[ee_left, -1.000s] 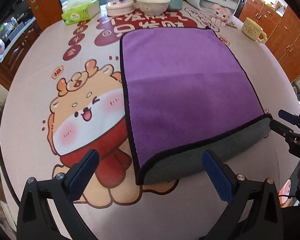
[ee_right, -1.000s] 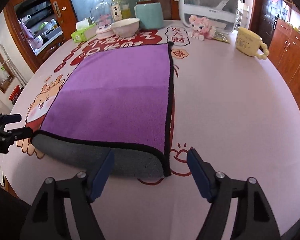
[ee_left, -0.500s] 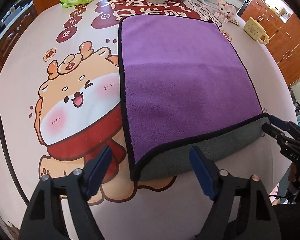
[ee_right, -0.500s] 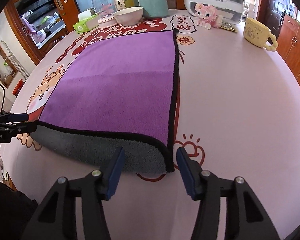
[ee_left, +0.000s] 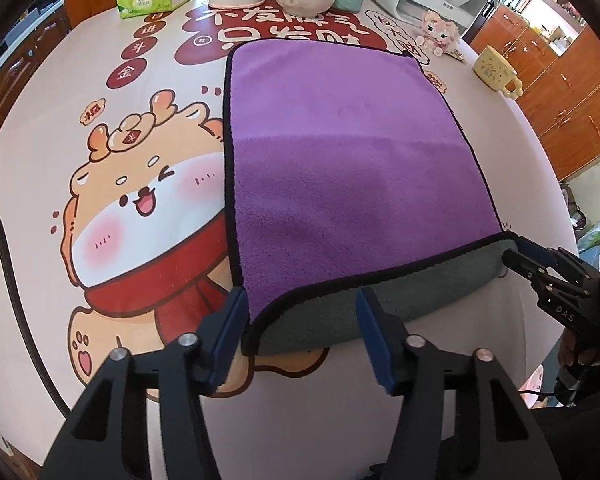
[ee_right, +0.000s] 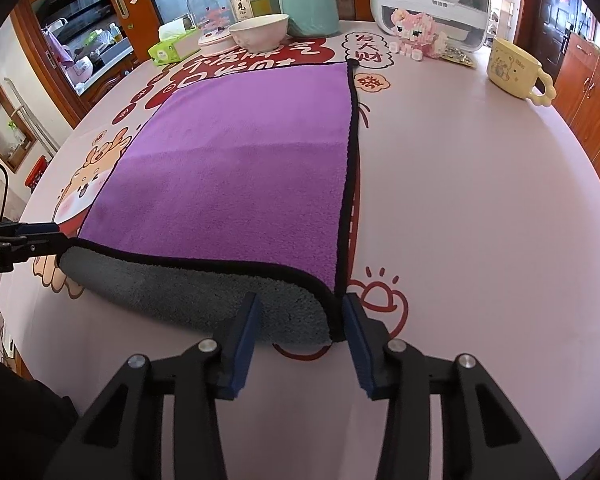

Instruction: Fold towel

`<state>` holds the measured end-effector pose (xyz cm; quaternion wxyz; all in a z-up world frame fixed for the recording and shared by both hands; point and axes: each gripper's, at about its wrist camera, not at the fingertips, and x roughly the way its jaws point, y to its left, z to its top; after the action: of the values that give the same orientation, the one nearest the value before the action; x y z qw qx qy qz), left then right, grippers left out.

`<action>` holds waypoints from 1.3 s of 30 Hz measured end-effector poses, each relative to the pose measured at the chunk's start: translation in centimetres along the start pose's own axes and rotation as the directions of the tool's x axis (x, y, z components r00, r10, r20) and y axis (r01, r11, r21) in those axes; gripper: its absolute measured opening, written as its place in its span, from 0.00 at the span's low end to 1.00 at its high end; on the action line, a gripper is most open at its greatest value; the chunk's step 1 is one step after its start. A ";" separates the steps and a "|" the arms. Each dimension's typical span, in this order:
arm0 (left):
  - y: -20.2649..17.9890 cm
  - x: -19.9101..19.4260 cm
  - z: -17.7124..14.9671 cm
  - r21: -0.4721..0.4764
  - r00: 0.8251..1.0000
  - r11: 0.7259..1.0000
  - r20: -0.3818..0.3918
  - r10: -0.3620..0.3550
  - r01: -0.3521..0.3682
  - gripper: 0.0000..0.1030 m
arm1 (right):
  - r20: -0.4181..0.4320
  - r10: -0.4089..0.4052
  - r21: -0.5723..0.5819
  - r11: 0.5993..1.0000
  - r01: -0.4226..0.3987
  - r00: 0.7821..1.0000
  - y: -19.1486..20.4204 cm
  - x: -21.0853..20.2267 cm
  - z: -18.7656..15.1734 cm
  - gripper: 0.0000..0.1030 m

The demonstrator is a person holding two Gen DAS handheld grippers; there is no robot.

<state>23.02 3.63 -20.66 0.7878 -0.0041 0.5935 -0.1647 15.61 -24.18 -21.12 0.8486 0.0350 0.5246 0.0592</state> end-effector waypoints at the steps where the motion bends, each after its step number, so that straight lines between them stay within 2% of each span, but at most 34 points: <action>1: 0.0 0.0 0.0 -0.003 1.000 1.000 -0.002 -0.002 0.002 0.45 | 0.002 -0.001 -0.001 1.000 0.001 1.000 0.0 0.0 0.0 0.41; 7: 0.1 0.0 -0.2 -0.014 1.000 1.000 -0.013 -0.018 0.018 0.35 | 0.009 -0.004 -0.010 1.000 0.005 1.000 0.0 -0.2 0.0 0.40; 13: 0.2 0.2 -0.3 -0.014 1.000 1.000 -0.022 -0.007 0.007 0.26 | 0.013 -0.015 -0.017 1.000 0.015 1.000 0.0 -0.2 -0.1 0.34; 18: 0.9 -0.1 -0.1 -0.024 1.000 1.000 -0.008 0.014 -0.014 0.26 | 0.016 -0.020 -0.020 1.000 0.020 1.000 -0.2 -0.3 0.0 0.32; 28: 1.2 1.0 0.1 0.017 0.998 1.000 -0.056 0.010 -0.009 0.33 | 0.010 -0.022 -0.029 0.999 0.023 1.000 -0.2 -0.3 -0.1 0.32; 36: 0.7 1.9 0.3 0.047 0.996 0.999 -0.089 -0.008 0.013 0.33 | 0.009 -0.022 -0.029 0.999 0.022 1.000 -0.2 -0.3 -0.2 0.32; 39: 0.5 2.0 0.5 0.044 0.996 0.999 -0.091 -0.014 0.018 0.33 | 0.007 -0.021 -0.033 0.999 0.022 1.000 -0.2 -0.2 -0.2 0.27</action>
<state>24.09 3.47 -22.46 0.7585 0.0162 0.6249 -0.1843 15.32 -24.38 -21.05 0.8514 0.0157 0.5210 0.0584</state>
